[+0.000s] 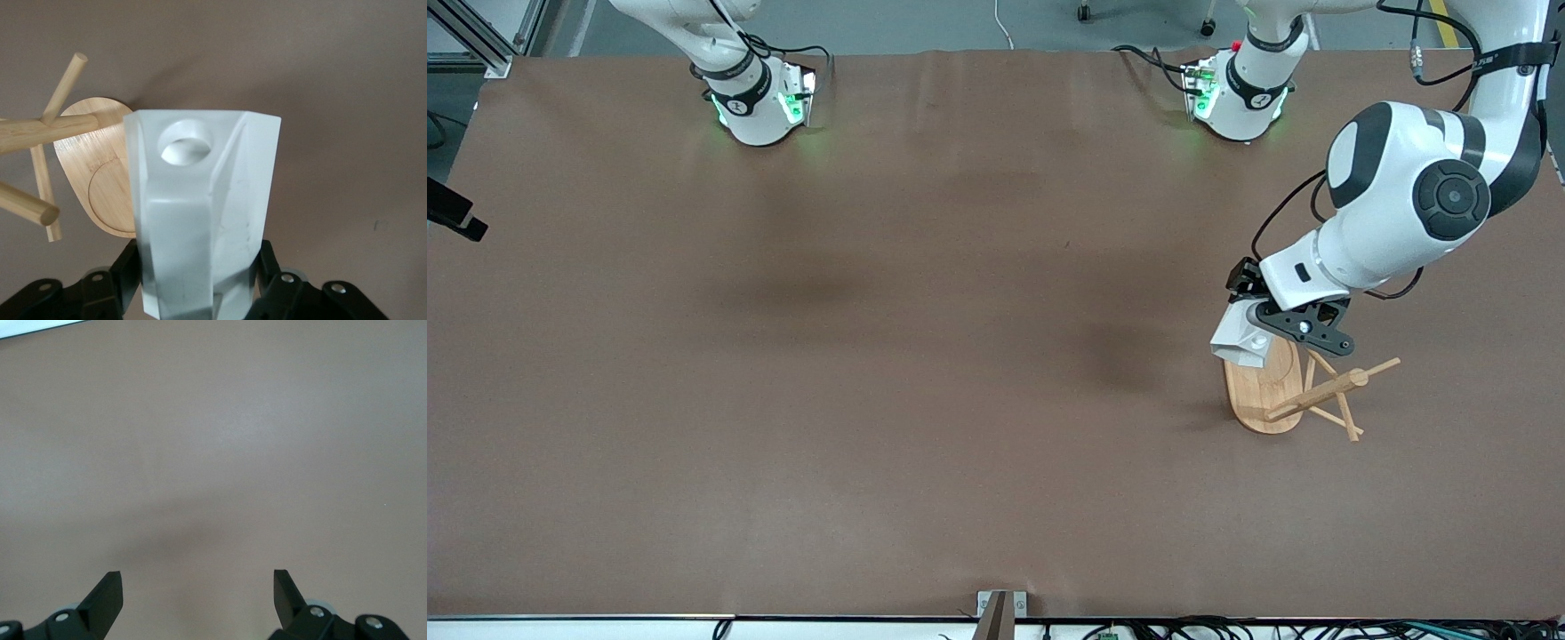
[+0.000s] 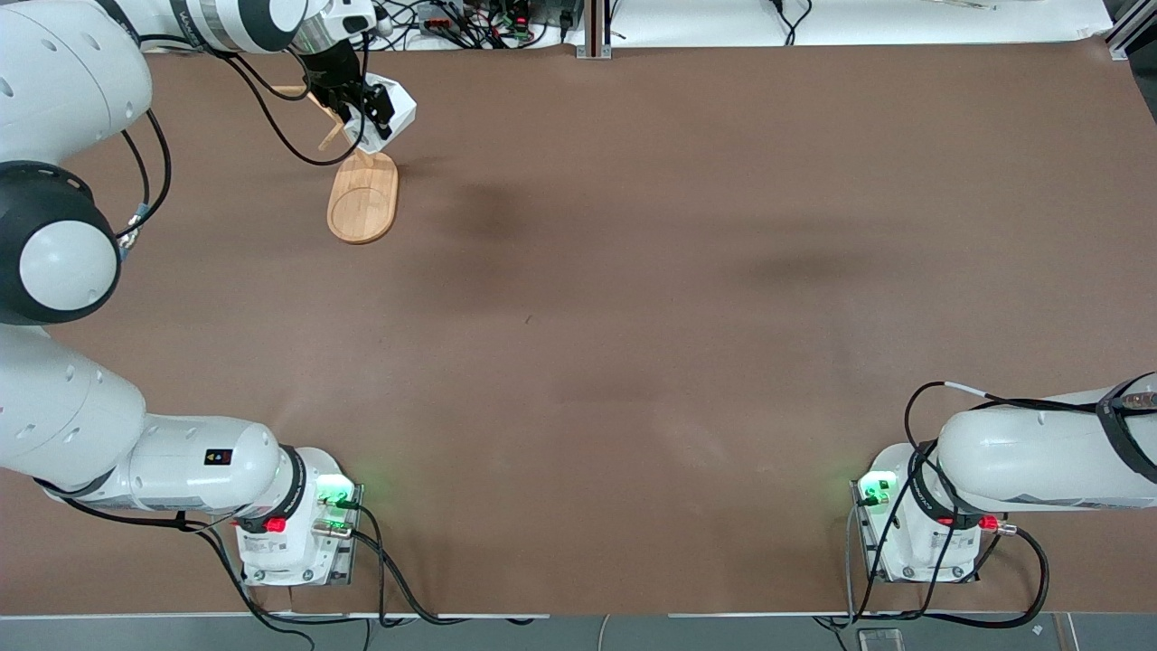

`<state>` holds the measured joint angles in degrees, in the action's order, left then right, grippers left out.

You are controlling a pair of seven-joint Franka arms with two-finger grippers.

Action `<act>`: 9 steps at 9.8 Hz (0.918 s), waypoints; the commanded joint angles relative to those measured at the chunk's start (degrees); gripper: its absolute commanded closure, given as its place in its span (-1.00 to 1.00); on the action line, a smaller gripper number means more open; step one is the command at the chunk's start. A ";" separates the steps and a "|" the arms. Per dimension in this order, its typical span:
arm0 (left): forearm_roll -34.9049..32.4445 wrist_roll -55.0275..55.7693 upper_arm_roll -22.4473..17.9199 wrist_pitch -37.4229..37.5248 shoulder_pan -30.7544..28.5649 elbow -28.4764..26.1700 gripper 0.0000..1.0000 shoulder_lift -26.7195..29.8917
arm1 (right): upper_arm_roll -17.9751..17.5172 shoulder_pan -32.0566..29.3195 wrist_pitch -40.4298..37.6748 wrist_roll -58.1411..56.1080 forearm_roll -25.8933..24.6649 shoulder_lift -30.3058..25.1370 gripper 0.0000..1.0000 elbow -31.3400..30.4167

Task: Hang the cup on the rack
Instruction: 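Carry the cup with the left gripper over the wooden rack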

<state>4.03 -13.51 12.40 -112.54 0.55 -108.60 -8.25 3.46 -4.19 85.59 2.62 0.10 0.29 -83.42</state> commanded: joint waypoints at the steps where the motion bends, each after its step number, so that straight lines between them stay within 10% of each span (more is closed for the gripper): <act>1: 0.80 -4.92 -0.27 -1.01 -1.34 -2.22 0.93 -0.71 | -0.38 -0.82 -0.95 -3.23 -0.01 0.32 -1.00 1.24; 9: 0.71 -8.55 -0.27 -1.19 -4.33 -1.61 0.93 -2.29 | -0.20 -1.08 -0.95 -2.71 0.08 0.23 -1.00 0.89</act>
<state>4.03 -20.81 12.28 -112.60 -3.63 -109.61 -9.16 3.49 -4.64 85.16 0.49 0.10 0.32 -83.21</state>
